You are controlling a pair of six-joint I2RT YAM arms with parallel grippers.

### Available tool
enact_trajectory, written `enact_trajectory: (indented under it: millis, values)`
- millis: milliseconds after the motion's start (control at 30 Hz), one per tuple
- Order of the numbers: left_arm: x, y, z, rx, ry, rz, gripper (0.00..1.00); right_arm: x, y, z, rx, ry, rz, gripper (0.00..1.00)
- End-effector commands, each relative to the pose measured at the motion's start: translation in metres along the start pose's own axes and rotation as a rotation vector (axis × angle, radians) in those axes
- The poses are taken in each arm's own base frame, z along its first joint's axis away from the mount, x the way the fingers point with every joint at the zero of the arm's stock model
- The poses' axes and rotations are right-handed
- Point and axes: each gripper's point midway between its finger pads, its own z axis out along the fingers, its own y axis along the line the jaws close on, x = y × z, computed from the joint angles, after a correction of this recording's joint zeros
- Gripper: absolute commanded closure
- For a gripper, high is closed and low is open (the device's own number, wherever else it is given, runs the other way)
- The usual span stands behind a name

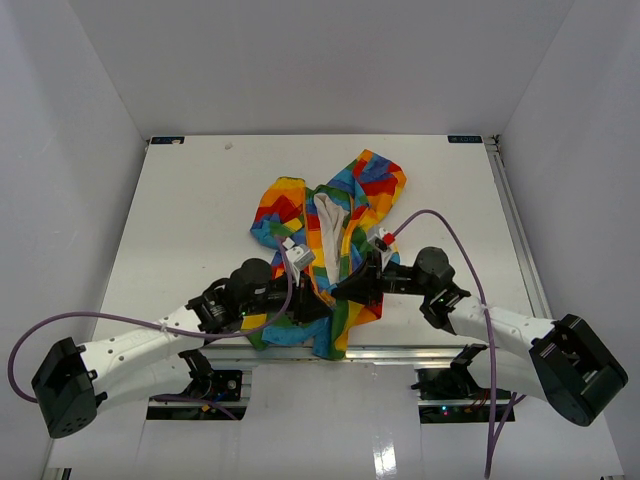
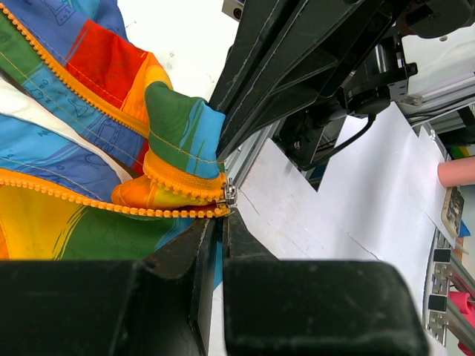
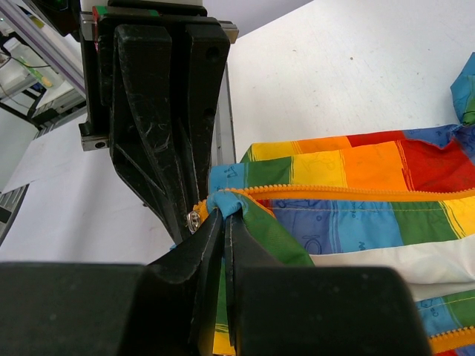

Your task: Zip up the jacket

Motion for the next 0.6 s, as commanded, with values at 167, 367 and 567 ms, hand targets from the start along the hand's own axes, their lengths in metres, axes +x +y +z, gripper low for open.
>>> enact_trajectory:
  millis: [167, 367, 567]
  values:
    - [0.012, 0.0, -0.003, -0.001, 0.065, 0.016, 1.0, -0.041, 0.014, 0.003, -0.048, -0.131, -0.132, 0.92]
    - [0.002, -0.029, -0.012, 0.16, -0.022, 0.056, 1.0, -0.015, 0.009, 0.0, -0.047, -0.067, -0.09, 0.92]
    - [0.002, -0.038, -0.015, 0.215, -0.02, 0.037, 1.0, -0.009, 0.007, 0.002, -0.051, -0.046, -0.066, 0.88]
